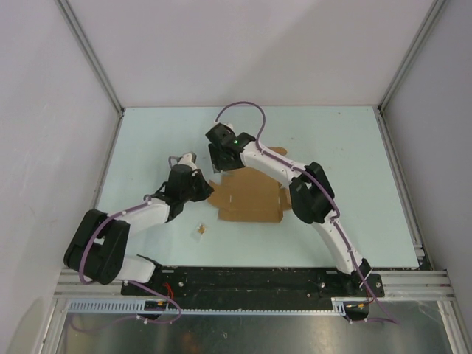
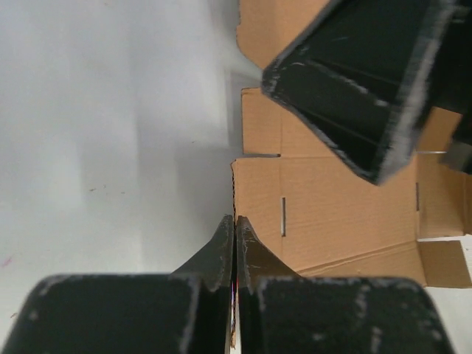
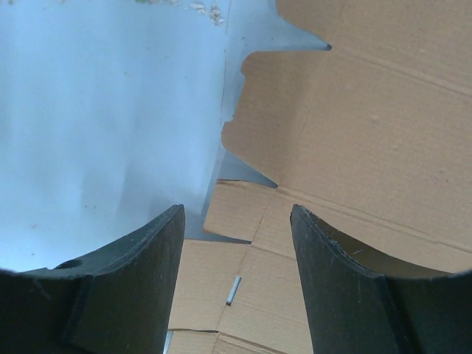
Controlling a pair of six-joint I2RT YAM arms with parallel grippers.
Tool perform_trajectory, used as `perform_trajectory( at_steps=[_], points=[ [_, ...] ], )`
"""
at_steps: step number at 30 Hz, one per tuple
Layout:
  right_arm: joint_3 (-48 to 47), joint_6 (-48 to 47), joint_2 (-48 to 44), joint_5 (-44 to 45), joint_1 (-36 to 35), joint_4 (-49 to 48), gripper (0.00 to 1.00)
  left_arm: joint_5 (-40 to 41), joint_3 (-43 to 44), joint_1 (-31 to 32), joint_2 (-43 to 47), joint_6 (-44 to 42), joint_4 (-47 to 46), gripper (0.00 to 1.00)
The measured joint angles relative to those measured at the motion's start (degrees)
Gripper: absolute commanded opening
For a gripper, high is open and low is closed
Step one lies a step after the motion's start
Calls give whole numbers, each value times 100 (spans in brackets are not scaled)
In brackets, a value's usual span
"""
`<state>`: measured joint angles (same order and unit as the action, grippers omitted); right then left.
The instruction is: Fold the paper box
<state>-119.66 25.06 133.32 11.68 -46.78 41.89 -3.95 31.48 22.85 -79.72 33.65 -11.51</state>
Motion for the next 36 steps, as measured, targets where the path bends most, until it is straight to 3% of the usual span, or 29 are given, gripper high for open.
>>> perform_trajectory(
  at_steps=[10,30,36],
  points=[
    [-1110,260,584,566,-249,1021,64,-170,-44,0,140,0,-136,0],
    [-1202,444,1032,761,-302,1346,61,-125,-61,-13,-579,46,-492,0],
    [-1349,450,1158,850,-313,1502,49,-125,-61,-13,-579,46,-494,0]
  ],
)
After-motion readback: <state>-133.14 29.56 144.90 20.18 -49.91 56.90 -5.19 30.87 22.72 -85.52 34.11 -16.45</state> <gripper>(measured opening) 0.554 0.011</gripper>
